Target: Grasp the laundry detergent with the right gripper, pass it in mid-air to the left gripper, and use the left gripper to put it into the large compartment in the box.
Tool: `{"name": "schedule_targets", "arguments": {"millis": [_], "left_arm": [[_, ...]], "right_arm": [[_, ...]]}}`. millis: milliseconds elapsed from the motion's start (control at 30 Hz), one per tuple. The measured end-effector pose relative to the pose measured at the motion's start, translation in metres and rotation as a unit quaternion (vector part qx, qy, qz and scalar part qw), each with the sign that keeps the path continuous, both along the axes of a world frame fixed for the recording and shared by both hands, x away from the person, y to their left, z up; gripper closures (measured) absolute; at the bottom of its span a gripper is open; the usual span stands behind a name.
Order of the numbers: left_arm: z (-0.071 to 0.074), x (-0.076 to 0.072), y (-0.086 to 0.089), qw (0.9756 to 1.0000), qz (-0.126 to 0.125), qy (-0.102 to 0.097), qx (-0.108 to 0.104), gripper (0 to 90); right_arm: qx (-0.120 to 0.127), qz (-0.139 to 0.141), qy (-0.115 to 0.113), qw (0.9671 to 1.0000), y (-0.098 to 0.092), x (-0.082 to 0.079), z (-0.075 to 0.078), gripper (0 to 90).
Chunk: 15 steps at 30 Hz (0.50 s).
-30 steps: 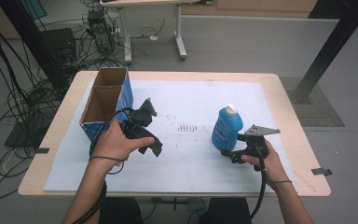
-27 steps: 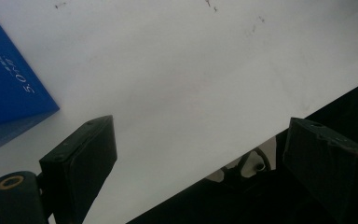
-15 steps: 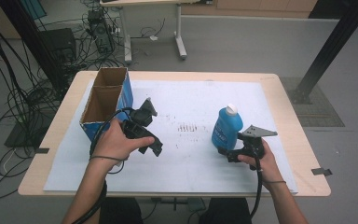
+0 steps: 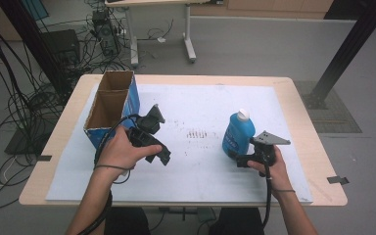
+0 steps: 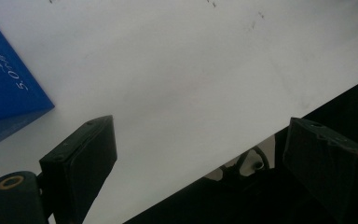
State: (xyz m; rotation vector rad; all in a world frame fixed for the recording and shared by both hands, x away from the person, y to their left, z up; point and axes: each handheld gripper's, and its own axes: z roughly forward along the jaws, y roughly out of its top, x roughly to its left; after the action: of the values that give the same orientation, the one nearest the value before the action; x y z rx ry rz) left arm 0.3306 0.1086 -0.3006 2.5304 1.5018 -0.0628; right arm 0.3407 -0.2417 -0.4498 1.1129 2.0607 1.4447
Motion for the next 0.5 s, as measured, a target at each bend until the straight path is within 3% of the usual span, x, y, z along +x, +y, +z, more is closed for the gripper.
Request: {"name": "schedule_targets", "arguments": {"millis": [500], "left_arm": [[0.0, 0.0011, -0.0017, 1.0, -0.001, 0.001, 0.0, 9.9]], "right_arm": [[0.008, -0.013, -0.02, 0.9997, 0.0023, 0.0028, -0.0041, 3.4]]}}
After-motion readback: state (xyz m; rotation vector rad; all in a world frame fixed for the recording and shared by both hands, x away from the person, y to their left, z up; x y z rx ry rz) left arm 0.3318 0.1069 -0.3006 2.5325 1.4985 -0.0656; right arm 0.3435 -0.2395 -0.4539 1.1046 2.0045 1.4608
